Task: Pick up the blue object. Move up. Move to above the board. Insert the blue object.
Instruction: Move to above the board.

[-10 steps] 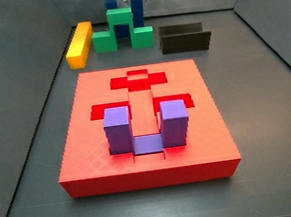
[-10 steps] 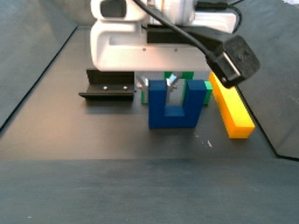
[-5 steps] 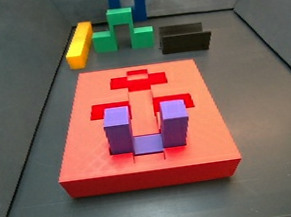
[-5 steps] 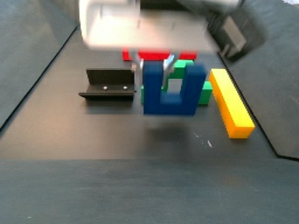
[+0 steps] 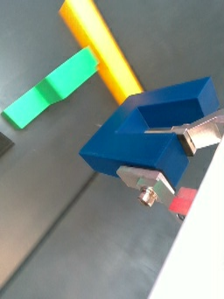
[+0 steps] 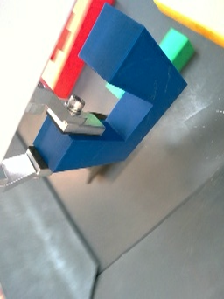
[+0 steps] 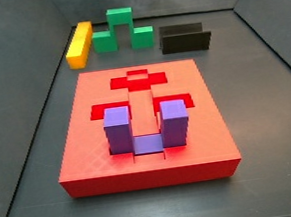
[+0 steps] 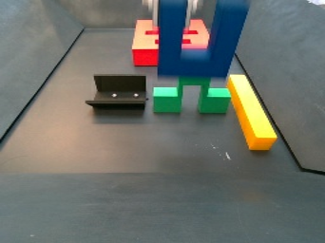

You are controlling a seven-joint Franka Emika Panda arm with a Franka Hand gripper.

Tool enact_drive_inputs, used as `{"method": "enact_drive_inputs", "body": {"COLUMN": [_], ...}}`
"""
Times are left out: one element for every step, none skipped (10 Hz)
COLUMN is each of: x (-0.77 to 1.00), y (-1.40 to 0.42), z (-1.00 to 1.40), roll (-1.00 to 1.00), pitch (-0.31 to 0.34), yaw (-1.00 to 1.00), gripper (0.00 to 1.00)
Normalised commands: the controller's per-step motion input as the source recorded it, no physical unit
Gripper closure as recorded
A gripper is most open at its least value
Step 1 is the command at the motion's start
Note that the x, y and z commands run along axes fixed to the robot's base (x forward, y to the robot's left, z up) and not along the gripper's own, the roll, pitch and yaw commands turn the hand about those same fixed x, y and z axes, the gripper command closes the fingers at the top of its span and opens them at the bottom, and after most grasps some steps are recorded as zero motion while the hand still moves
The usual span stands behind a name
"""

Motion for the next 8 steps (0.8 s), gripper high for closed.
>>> {"method": "enact_drive_inputs", "body": {"x": [0.05, 0.03, 0.02, -0.12, -0.13, -0.13, -0.13, -0.13], "y": [0.01, 0.01, 0.00, -1.40, -1.40, -1.40, -1.40, -1.40], "z": [1.40, 0.68, 0.28, 0.15, 0.15, 0.15, 0.15, 0.15], "roll": [0.00, 0.00, 0.01, -0.03, 0.02, 0.05, 0.00, -0.01], "pitch": [0.056, 0.099, 0.089, 0.436, 0.383, 0.298, 0.146, 0.101], "yaw": [0.00, 0.00, 0.01, -0.07, -0.03, -0.02, 0.00, 0.00], "gripper": [1.00, 1.00, 1.00, 1.00, 1.00, 1.00, 1.00, 1.00]}}
